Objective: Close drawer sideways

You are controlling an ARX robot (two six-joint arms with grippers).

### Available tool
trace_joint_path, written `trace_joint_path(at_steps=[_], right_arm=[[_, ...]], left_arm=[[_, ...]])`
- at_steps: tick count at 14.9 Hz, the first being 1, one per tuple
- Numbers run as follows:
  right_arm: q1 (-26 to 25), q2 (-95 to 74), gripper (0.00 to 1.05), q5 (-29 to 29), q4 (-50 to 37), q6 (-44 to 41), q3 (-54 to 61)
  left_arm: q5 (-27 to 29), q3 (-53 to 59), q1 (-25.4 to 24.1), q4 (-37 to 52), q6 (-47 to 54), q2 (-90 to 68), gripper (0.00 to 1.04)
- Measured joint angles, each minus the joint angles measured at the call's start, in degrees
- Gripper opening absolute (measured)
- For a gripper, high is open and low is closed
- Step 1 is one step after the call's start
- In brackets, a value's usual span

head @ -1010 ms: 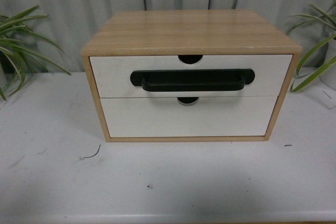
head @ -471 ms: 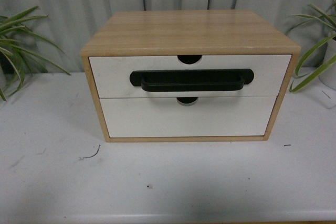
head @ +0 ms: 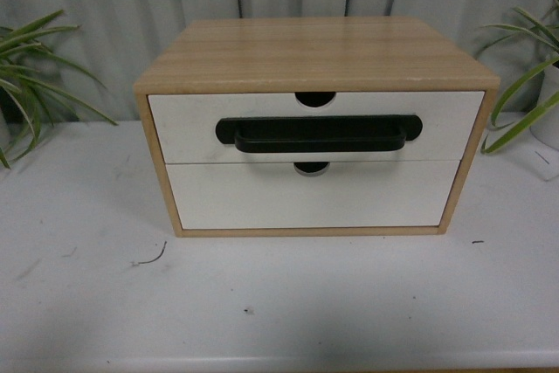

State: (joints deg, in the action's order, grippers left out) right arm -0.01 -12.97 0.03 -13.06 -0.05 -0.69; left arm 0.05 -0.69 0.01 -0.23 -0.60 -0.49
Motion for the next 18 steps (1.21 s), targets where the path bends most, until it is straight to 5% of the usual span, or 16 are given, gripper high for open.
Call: trace_joint_path(at_steps=[3, 5, 12, 13, 18], right_arm=[[0.0, 2.84, 0.02, -0.02, 2.82, 0.0, 0.0], [0.0, 10.49, 0.02, -0.04, 13.51, -0.02, -0.07], [0.0, 12.83, 0.02, -0.02, 13.29, 0.0, -0.04], [0.0, 12.83, 0.07, -0.02, 13.27, 0.0, -0.04], [0.0, 12.83, 0.73, -0.02, 13.29, 0.0, -0.07]], left_arm=[[-0.02, 0.0, 0.0, 0.02, 0.0, 0.0, 0.02], [0.02, 0.0, 0.0, 0.0, 0.0, 0.0, 0.02], [-0.02, 0.0, 0.0, 0.02, -0.04, 0.0, 0.03], [0.0, 0.0, 0.0, 0.02, -0.02, 0.0, 0.15], [-0.02, 0.0, 0.0, 0.02, 0.0, 0.0, 0.8]])
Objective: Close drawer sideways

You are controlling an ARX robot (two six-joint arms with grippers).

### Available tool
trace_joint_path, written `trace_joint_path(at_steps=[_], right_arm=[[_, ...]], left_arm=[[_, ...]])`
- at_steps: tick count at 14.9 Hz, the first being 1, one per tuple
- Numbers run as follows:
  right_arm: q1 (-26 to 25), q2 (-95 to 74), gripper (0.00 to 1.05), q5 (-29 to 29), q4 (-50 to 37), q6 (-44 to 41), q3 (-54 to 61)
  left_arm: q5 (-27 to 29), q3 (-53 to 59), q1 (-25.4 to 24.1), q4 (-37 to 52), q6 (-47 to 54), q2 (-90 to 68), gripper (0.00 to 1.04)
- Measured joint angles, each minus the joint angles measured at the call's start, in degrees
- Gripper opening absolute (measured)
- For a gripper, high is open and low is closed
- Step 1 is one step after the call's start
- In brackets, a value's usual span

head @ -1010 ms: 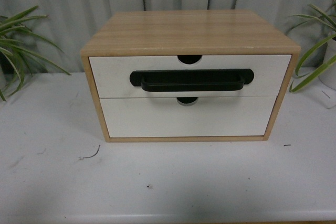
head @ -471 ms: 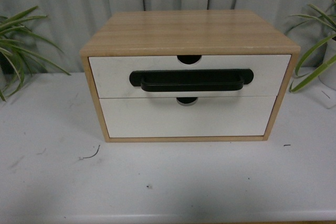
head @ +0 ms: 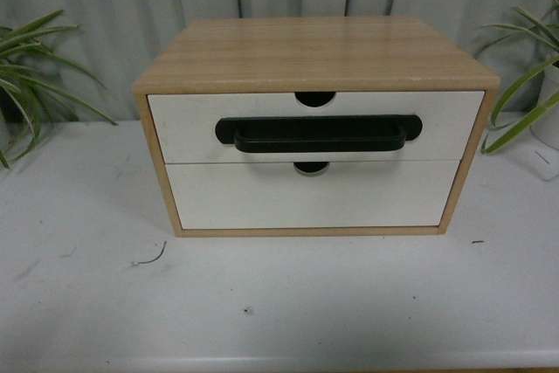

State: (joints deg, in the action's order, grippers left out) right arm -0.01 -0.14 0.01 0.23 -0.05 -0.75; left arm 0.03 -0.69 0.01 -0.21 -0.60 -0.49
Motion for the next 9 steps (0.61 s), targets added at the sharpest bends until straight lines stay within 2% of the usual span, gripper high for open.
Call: trace_joint_path(at_steps=[2, 3, 9], right_arm=[[0.0, 0.0, 0.98, 0.0, -0.02, 0.0, 0.02], [0.0, 0.0, 0.99, 0.0, 0.0, 0.02, 0.02], [0.0, 0.0, 0.98, 0.0, -0.02, 0.0, 0.02]], left_arm=[[0.0, 0.0, 0.0, 0.0, 0.04, 0.0, 1.0], [0.02, 0.0, 0.0, 0.0, 0.02, 0.0, 0.97], [0.0, 0.0, 0.0, 0.0, 0.04, 0.0, 0.98]])
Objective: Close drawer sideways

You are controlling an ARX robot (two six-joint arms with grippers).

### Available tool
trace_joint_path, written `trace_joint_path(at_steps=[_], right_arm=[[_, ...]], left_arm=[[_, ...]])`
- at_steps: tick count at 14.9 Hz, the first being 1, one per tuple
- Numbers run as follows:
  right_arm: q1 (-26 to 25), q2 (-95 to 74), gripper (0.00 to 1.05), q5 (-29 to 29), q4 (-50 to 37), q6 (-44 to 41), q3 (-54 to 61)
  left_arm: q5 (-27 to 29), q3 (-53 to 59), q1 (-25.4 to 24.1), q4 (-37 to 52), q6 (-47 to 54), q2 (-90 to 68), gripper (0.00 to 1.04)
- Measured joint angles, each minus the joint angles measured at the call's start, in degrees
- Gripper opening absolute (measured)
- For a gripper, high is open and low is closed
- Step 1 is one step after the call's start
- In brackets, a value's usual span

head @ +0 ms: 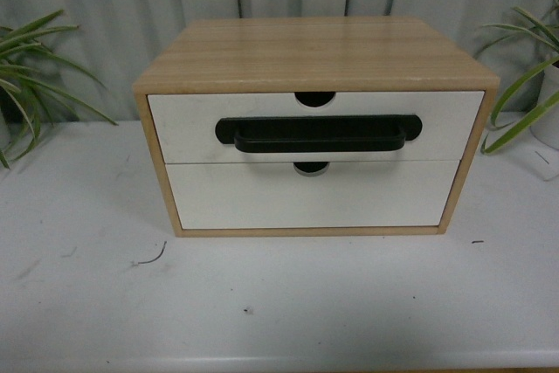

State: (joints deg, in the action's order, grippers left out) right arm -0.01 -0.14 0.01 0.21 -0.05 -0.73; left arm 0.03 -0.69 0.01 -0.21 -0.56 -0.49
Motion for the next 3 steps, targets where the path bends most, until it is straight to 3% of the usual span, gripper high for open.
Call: trace_joint_path(at_steps=[3], right_arm=[[0.0, 0.0, 0.98, 0.0, 0.0, 0.0, -0.02]], left_arm=[[0.0, 0.0, 0.0, 0.0, 0.0, 0.0, 0.98]])
